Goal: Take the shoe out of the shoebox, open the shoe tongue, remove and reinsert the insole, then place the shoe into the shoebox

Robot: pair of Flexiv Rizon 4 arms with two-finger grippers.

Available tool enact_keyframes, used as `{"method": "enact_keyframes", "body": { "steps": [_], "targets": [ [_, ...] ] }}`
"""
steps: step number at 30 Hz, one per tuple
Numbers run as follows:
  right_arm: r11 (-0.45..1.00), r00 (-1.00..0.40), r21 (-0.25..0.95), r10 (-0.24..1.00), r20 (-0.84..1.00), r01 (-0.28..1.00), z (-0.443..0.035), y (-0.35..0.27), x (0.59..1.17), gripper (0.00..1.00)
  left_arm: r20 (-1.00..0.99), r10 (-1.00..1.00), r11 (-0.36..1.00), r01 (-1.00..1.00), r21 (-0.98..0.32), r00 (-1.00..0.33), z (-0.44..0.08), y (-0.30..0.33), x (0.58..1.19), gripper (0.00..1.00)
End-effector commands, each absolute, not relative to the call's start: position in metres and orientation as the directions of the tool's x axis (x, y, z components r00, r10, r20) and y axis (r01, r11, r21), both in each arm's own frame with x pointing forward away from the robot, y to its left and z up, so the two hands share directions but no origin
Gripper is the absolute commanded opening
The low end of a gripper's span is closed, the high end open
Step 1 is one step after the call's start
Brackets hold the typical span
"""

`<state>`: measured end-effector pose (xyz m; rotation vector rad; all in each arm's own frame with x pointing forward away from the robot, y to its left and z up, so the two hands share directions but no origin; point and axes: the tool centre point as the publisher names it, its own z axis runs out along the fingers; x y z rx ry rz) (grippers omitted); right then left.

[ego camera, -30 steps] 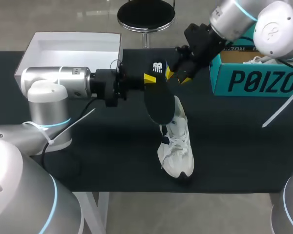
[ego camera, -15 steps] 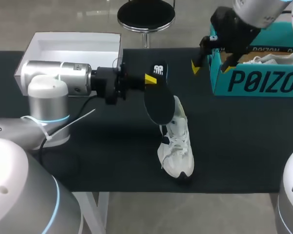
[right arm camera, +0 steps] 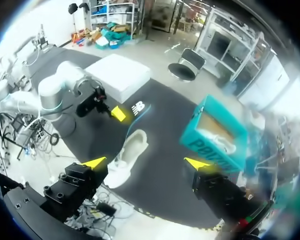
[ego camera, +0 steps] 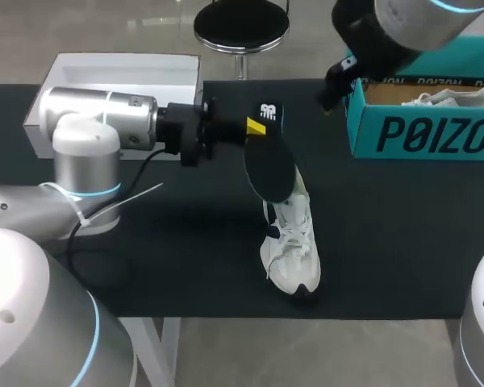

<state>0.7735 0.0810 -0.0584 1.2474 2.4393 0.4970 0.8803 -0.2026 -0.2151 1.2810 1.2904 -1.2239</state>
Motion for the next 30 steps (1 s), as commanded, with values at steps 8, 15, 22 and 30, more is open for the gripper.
{"method": "enact_keyframes", "body": {
  "steps": [8, 15, 22, 30],
  "targets": [
    [0.602, -0.544, 0.405, 0.797, -0.261, 0.688, -0.044, 0.086, 0.774, 1.00, -0.994, 0.102, -0.029, 0.999, -0.045, -0.042, -0.220, -0.208, 0.880, 0.00],
    [0.605, -0.554, 0.406, 0.794, -0.249, 0.685, -0.045, 0.089, 0.780, 1.00, -0.994, 0.103, -0.024, 0.999, -0.043, -0.041, -0.223, -0.206, 0.881, 0.00],
    [0.609, -0.558, 0.413, 0.791, -0.252, 0.677, -0.042, 0.091, 0.784, 1.00, -0.994, 0.105, -0.024, 0.999, -0.037, -0.034, -0.222, -0.206, 0.883, 0.00],
    [0.608, -0.560, 0.417, 0.791, -0.244, 0.676, -0.044, 0.093, 0.786, 1.00, -0.993, 0.113, -0.029, 0.999, -0.031, -0.028, -0.224, -0.206, 0.884, 0.00]
  ]
}}
